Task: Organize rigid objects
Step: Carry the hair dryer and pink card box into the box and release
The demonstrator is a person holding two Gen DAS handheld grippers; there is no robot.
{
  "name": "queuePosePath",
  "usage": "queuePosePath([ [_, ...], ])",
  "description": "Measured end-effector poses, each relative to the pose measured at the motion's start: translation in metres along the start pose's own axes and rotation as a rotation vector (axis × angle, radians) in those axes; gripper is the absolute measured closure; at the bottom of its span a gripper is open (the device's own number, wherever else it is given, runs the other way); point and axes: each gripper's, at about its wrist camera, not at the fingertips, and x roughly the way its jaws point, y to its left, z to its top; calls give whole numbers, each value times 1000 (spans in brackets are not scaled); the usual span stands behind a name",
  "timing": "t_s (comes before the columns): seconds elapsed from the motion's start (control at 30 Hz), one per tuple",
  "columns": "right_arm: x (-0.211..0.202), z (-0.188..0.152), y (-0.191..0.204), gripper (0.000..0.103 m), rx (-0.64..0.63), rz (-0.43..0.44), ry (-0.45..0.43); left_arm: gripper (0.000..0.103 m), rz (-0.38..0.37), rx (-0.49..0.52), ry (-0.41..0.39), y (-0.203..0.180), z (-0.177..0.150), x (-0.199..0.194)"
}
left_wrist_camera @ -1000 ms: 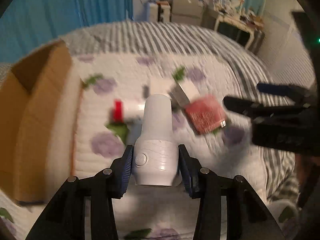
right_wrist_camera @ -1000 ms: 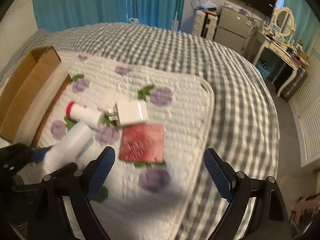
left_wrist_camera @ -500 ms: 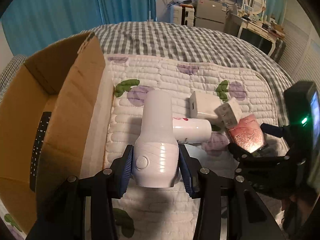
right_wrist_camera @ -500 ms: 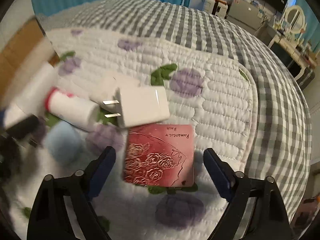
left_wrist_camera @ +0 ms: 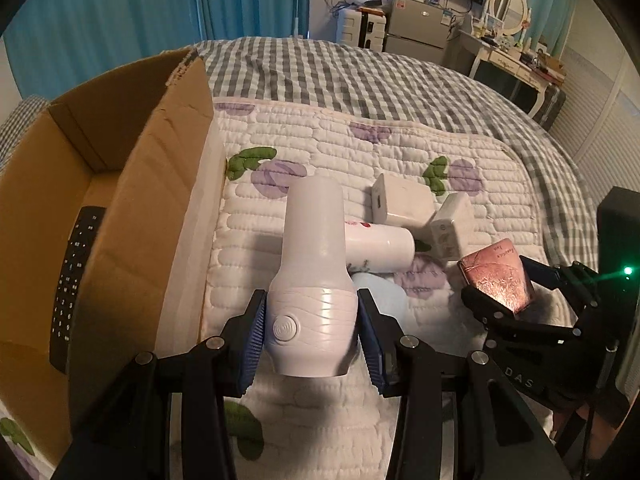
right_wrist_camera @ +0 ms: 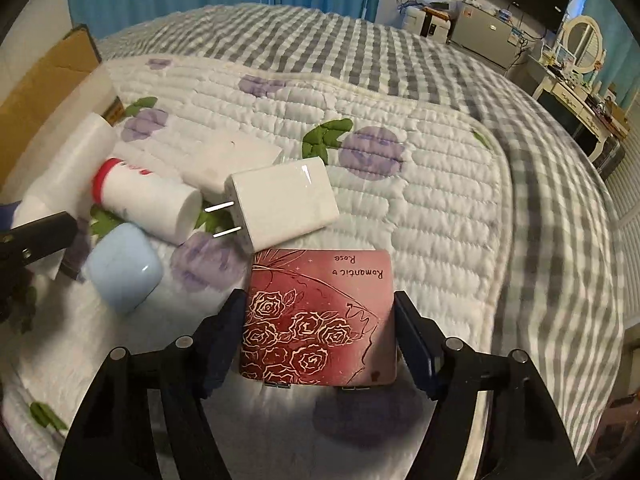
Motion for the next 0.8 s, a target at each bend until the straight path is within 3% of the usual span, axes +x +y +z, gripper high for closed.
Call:
queuePosePath([
  [0.43, -68, -13, 13, 32, -26, -42, -40, 59, -117, 33, -65, 5, -6, -57],
  [0.63, -114, 10, 33, 32, -42, -32, -100, 59, -200, 12, -130, 34, 20, -101],
  [0.8, -165, 51, 61, 32, -96, -12, -194, 59, -151, 39, -214, 73, 49, -141],
])
